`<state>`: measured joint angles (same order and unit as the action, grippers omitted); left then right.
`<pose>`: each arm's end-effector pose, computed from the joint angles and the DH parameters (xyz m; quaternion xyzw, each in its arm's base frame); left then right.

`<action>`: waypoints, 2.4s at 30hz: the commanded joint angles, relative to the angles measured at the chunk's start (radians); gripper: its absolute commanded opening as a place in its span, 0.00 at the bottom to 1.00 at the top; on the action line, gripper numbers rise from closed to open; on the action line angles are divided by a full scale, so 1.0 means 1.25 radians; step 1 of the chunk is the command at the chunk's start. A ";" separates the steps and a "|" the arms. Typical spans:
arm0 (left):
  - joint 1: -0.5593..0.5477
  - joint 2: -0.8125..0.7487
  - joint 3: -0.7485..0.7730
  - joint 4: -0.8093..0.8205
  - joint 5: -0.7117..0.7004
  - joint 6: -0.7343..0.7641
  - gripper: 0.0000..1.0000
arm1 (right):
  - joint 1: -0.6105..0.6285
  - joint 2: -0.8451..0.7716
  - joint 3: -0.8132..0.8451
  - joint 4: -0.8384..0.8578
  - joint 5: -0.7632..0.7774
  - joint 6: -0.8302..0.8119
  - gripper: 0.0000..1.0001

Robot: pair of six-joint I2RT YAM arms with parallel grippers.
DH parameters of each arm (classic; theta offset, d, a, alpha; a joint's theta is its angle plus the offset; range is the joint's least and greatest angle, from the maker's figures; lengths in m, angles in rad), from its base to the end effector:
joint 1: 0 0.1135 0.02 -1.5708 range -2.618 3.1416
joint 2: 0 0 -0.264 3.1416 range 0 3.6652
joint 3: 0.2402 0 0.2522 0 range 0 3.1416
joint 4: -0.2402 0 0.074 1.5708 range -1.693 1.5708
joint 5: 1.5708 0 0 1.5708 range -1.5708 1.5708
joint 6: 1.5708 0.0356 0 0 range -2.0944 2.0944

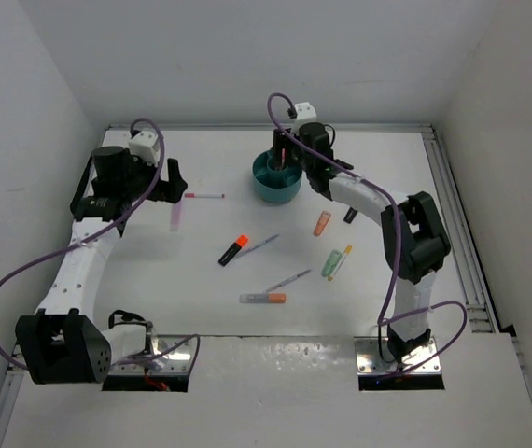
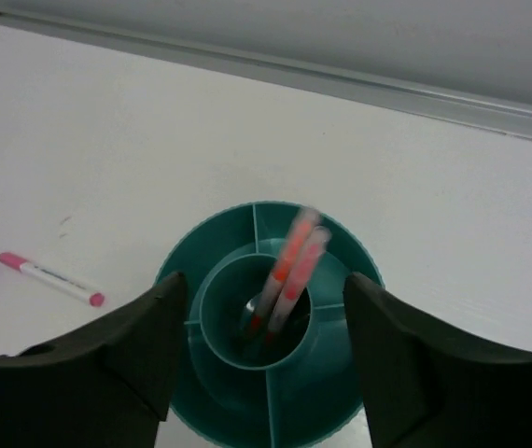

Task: Sort the stationery into containers
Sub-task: Place the pen in the storage box, then pick up the pen from the center of the board.

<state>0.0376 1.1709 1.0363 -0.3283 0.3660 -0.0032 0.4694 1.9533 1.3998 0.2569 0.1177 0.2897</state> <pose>0.2643 -0.0028 0.3354 0.0787 0.8380 -0.1458 0.5199 0.4148 0.2057 0.2487 -0.0372 0.8023 0.1761 0.5691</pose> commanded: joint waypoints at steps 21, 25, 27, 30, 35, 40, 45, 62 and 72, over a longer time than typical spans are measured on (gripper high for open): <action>-0.564 0.632 0.471 -0.510 -0.126 0.303 0.60 | -0.356 -0.550 -0.171 -0.610 -0.090 -0.015 0.45; -0.566 0.781 0.676 -0.665 -0.127 0.301 0.61 | -0.420 -0.597 -0.201 -0.650 -0.116 -0.002 0.45; -0.564 0.842 0.759 -0.696 -0.119 0.314 0.61 | -0.436 -0.620 -0.210 -0.661 -0.124 0.003 0.45; -0.579 0.877 0.797 -0.720 -0.139 0.340 0.60 | -0.445 -0.641 -0.228 -0.673 -0.127 0.007 0.44; -0.593 0.905 0.775 -0.722 -0.161 0.346 0.56 | -0.456 -0.657 -0.242 -0.689 -0.127 0.017 0.44; -0.596 0.917 0.747 -0.692 -0.164 0.343 0.53 | -0.457 -0.658 -0.246 -0.688 -0.127 0.026 0.44; -0.599 0.947 0.742 -0.663 -0.186 0.328 0.52 | -0.457 -0.647 -0.245 -0.684 -0.131 0.043 0.43; -0.680 0.987 0.672 -0.534 -0.279 0.251 0.27 | -0.450 -0.620 -0.242 -0.673 -0.132 0.039 0.42; -0.680 0.899 0.685 -0.484 -0.181 0.223 0.00 | -0.445 -0.601 -0.231 -0.661 -0.133 0.027 0.40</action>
<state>-0.7979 2.3306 1.9129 -1.0775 -0.0044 0.3069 -0.0956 1.1950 1.0916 -0.6071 -0.0383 0.3325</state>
